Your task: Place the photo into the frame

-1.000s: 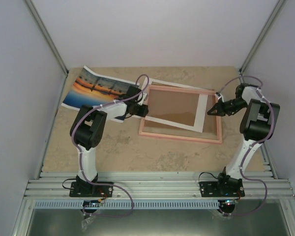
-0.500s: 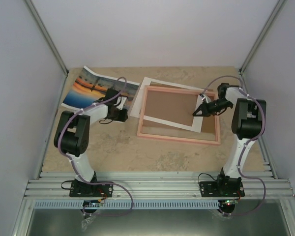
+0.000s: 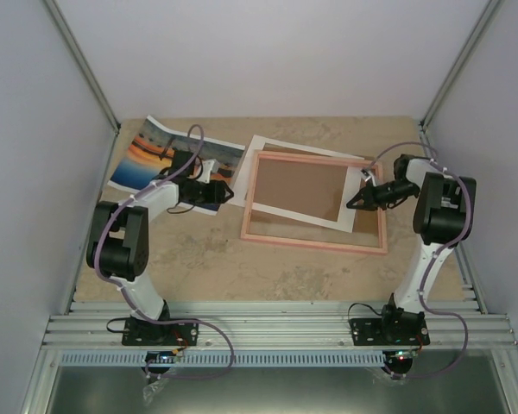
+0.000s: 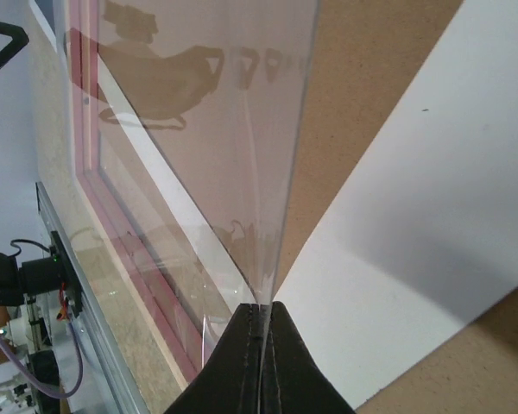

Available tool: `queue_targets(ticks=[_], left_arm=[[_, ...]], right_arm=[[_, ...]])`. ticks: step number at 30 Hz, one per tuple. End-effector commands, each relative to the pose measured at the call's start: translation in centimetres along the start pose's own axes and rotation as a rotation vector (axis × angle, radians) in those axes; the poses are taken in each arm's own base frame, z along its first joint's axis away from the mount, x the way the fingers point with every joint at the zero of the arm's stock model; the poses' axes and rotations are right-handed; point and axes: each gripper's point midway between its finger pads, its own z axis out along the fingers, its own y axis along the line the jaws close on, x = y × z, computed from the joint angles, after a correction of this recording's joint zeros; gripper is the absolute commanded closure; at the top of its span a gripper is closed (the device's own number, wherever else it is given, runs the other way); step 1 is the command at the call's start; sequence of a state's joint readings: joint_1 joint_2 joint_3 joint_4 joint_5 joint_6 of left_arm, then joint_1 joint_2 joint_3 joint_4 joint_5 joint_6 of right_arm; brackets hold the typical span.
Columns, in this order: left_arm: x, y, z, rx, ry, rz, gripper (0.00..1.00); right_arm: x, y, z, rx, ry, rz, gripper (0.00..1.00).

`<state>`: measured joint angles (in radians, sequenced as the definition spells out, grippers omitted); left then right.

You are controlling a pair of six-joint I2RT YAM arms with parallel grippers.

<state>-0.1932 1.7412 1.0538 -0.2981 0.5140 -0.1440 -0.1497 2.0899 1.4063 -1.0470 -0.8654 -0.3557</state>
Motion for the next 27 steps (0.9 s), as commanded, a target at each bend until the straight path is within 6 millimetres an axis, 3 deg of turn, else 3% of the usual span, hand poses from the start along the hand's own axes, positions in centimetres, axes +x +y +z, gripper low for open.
queue_targets(ticks=[1,5,10,14,19,25,27], left_arm=[[-0.3,1.1,0.0,0.015,-0.013,-0.068,0.33],[1.0,-0.3,1.0,0.139,0.027,-0.091,0.35],[0.8,-1.0,2.1,0.185,0.043,-0.092,0.36],[1.1,-1.1,3.3,0.195,0.072,-0.106,0.43],[0.2,-1.7,3.2,0.225,0.049,-0.112,0.65],[-1.6,-4.3,2.2,0.264,0.008,-0.073,0.98],[-2.1,-5.1,2.0,0.276,0.004,-0.075,1.0]], right_arm=[[-0.5,0.9,-0.9,-0.022,-0.046,-0.044,1.0],[-0.5,0.9,-0.9,-0.033,-0.048,-0.042,0.99],[-0.7,1.2,-1.1,-0.057,-0.038,-0.033,0.96],[-1.1,1.7,-1.5,-0.075,-0.031,-0.028,0.99],[-1.2,2.2,-2.1,-0.065,-0.033,-0.024,0.99],[-1.2,2.6,-3.3,-0.048,-0.044,-0.008,0.99],[-1.2,2.5,-3.8,-0.037,-0.053,-0.004,0.99]])
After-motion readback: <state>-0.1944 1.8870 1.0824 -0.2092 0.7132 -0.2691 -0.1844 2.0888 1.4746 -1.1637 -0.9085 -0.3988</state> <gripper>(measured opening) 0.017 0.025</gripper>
